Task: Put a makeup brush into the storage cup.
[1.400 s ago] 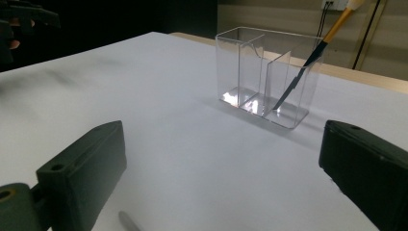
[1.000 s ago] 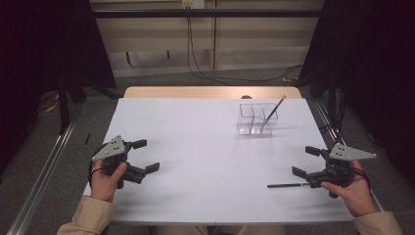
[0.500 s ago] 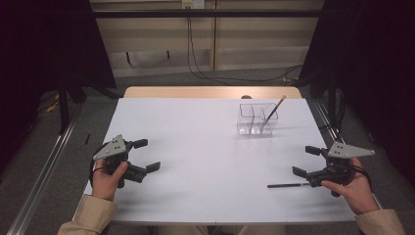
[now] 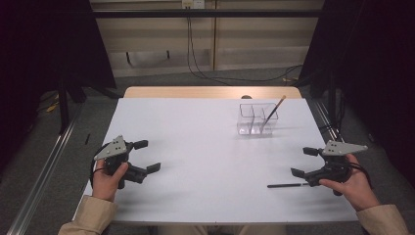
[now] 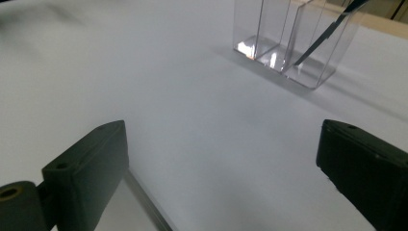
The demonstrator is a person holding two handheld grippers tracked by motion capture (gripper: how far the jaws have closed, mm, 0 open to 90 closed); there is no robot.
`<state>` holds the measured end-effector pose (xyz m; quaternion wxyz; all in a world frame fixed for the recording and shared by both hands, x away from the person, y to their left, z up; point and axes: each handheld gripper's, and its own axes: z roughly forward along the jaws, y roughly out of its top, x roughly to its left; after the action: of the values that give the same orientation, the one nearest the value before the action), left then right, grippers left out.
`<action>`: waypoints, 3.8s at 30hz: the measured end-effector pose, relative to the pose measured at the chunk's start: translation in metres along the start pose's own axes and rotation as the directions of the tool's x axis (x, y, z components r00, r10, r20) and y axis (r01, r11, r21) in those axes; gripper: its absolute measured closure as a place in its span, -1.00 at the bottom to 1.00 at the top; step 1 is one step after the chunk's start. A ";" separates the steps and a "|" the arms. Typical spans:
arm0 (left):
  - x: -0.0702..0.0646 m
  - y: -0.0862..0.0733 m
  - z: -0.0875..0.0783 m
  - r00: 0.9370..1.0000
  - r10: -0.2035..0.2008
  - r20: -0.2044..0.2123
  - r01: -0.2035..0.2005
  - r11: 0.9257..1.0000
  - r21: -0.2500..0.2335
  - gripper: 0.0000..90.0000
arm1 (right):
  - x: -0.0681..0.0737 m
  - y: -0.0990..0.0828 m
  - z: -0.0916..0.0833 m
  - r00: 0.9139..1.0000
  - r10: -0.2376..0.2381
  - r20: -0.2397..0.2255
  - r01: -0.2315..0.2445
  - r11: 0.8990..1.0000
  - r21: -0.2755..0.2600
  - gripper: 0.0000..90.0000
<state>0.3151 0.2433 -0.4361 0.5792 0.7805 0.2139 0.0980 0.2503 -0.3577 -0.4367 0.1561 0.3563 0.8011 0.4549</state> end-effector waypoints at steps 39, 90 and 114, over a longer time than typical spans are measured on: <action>-0.004 0.000 -0.001 1.000 -0.001 -0.008 0.001 1.000 0.012 -0.97 | 0.001 0.011 0.017 0.977 -0.155 -0.147 0.205 0.879 0.430 -0.49; -0.005 -0.002 0.001 1.000 -0.003 -0.005 0.003 1.000 0.025 -0.97 | 0.012 0.015 0.041 0.953 -0.155 -0.260 0.284 0.757 0.589 0.87; -0.008 0.000 0.007 1.000 0.001 0.013 -0.001 0.999 0.033 -0.97 | 0.036 0.060 0.059 0.941 -0.172 -0.293 0.308 0.794 0.525 0.88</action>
<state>0.3107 0.2333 -0.4378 0.5676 0.7906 0.2114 0.0898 0.2846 -0.2760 -0.4151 0.0071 0.2261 0.9506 0.2128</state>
